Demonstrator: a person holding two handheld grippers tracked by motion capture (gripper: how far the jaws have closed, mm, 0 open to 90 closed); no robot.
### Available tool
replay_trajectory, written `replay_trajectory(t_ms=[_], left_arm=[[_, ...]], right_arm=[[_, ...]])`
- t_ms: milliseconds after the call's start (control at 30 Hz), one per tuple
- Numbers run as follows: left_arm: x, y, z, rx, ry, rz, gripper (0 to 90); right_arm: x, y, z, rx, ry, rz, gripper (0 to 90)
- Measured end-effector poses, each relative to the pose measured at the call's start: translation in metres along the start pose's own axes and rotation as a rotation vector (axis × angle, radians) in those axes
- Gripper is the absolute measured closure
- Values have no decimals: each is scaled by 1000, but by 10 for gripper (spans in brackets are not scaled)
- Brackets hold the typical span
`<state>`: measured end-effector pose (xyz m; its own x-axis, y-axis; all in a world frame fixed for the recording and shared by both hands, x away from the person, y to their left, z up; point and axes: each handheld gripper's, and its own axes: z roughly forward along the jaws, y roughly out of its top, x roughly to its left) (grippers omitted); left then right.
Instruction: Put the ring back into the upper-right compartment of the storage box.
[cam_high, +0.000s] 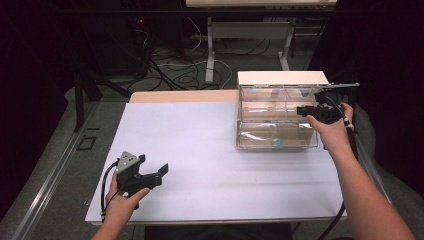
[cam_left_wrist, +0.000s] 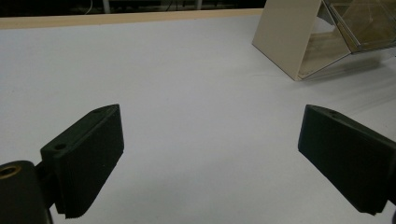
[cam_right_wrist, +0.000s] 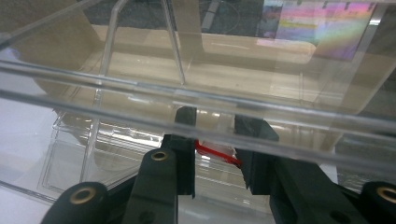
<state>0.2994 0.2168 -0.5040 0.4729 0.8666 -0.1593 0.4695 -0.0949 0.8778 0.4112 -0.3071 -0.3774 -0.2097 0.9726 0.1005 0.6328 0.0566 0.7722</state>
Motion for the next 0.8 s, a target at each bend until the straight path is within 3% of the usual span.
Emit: replay_trajectory(t_ms=[333,800], left_arm=[[-1,0,2,4,-1,-1,70],[-1,0,1,5,1,0,70]], right_arm=[[0,-1,0,1,3,-9,691],[4,-4,-9,-9,33,-11,565]])
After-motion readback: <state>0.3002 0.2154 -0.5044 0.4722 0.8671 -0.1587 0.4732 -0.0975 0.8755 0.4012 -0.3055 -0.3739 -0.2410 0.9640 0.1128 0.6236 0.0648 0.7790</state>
